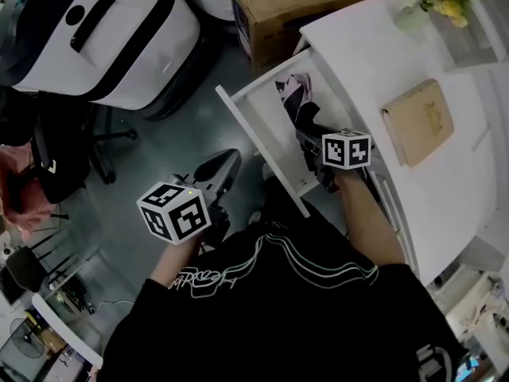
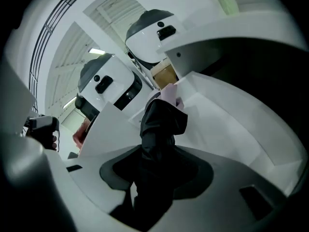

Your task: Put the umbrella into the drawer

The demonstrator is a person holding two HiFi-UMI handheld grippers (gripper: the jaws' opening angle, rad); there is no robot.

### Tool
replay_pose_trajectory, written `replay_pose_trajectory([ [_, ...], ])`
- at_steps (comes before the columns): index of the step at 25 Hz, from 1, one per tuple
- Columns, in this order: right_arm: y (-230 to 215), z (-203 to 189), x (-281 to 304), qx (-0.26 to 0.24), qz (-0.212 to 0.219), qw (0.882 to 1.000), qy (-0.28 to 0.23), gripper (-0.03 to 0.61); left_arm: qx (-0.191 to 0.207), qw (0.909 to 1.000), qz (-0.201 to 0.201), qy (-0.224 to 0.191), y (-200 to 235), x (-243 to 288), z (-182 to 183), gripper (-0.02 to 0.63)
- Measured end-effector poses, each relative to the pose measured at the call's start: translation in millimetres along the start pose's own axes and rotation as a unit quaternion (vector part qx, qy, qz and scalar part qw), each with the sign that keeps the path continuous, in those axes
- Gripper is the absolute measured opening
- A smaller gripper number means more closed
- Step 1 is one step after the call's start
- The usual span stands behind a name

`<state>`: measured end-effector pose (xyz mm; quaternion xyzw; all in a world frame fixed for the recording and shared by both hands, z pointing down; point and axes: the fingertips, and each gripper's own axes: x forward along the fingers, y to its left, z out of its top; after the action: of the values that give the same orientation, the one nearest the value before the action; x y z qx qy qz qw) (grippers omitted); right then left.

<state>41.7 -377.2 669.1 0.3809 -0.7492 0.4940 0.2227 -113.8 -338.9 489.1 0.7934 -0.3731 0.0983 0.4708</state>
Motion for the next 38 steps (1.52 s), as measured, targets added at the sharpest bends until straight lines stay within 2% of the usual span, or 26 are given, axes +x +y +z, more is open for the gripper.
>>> replay_pose_trajectory([
  [9,-32,-13,38,-0.004,-0.017,0.999,0.031,0.199,-0.012,0.9998,0.017,0.004,14,6,-7,0.020],
  [12,-37,-17,44,-0.030,-0.028,0.998,0.040,0.199,-0.014,0.9997,0.021,0.005,16,7,-9,0.020],
  [17,-44,-28,52,-0.101,-0.074,0.989,0.078,0.207,-0.014,0.9996,0.023,0.005,16,4,-12,0.020],
  [20,-43,-32,55,-0.115,-0.082,0.986,0.091,0.209,-0.015,0.9995,0.026,0.008,16,0,-14,0.020],
  [23,-41,-33,57,-0.109,-0.079,0.986,0.097,0.215,-0.015,0.9995,0.028,0.009,15,-4,-17,0.020],
  [27,-37,-29,53,-0.106,-0.077,0.988,0.086,0.247,-0.010,0.9996,0.024,0.009,9,-10,-21,0.020],
  [33,-27,-17,22,-0.116,-0.092,0.988,0.052,0.255,0.000,0.9999,0.010,0.010,-10,-21,-29,0.020],
  [38,12,-6,-20,-0.118,-0.055,0.991,-0.003,0.253,0.017,0.9998,-0.006,0.004,-29,-33,-33,0.020],
])
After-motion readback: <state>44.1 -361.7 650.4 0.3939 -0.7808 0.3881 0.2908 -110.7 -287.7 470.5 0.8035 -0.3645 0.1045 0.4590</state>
